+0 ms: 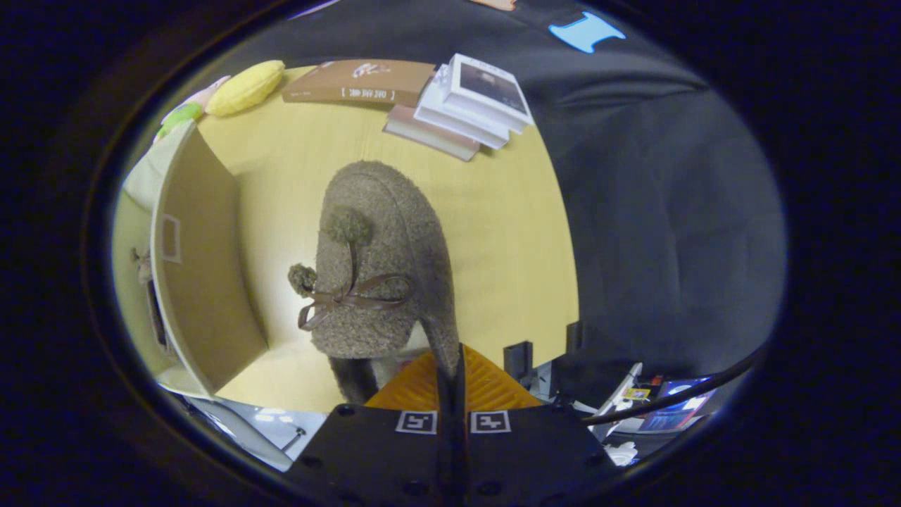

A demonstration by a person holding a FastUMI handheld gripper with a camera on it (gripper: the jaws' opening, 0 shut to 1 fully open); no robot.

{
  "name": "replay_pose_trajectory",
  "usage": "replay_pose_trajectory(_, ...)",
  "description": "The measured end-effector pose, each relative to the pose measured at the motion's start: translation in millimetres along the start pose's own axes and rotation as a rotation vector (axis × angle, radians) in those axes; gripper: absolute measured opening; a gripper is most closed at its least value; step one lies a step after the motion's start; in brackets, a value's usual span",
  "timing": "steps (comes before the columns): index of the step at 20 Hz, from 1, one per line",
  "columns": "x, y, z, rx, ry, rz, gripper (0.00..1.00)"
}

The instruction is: Open the storage box then place both shoes into the box .Put the left shoe in first, then the right shoe, with the right side of both shoes facing outward in a uniform manner.

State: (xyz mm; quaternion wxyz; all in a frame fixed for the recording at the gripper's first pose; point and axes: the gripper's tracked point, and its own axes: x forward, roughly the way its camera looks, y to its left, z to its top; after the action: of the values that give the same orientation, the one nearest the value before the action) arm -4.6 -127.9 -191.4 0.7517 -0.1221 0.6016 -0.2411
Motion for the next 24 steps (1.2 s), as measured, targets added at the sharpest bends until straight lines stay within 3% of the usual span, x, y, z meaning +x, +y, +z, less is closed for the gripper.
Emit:
replay_pose_trajectory(6,-100.5,13.7,46.0,-0.034,-0.126,-0.033,0.03)
replay_pose_trajectory(12,-148.7,94.6,72.5,-0.118,-0.209,0.086,0.04)
replay_pose_trajectory(18,-145.3,175.8,71.2,-0.181,-0.192,0.207,0.03)
replay_pose_trajectory(21,-122.9,212.9,66.4,-0.188,-0.166,0.285,0.04)
replay_pose_trajectory(24,-92.4,227.2,60.1,-0.207,-0.135,0.306,0.04)
